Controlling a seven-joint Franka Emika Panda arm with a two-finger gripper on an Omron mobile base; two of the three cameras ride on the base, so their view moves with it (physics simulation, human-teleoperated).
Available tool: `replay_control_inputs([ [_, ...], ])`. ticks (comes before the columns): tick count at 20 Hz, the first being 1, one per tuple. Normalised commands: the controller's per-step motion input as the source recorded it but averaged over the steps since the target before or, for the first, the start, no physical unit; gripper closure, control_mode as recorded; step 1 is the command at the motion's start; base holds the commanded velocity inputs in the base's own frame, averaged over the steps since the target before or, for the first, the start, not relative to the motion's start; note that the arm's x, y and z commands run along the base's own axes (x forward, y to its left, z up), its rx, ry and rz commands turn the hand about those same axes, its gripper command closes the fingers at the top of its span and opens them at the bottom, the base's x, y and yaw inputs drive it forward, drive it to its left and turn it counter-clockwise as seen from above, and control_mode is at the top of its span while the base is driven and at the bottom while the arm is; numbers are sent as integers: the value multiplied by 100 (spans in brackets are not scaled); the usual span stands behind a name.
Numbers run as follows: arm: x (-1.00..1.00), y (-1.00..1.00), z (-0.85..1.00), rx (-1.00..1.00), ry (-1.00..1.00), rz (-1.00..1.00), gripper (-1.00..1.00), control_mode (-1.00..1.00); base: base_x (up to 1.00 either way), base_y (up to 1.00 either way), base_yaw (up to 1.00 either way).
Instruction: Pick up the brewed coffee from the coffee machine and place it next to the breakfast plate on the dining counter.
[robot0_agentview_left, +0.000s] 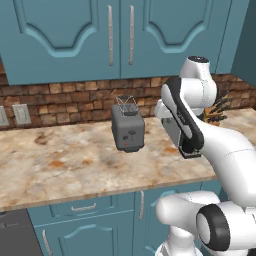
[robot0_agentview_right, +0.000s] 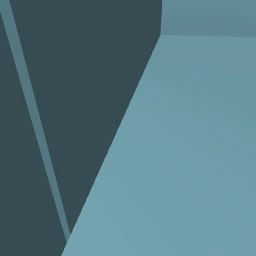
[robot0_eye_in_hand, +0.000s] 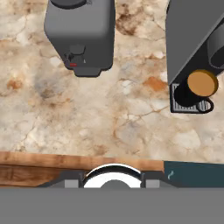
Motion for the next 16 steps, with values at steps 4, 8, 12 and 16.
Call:
replay_control_inputs([
  [4, -22, -7, -22, 0, -20, 0, -100, -100, 0, 0, 0],
  [8, -16, -49, -34, 0, -28, 0, -100, -100, 0, 0, 0],
  [12, -18, -60, -35, 0, -20, -3, -100, -100, 0, 0, 0],
  [16, -18, -56, -44, -2, -15, -6, -100, -100, 0, 0, 0],
])
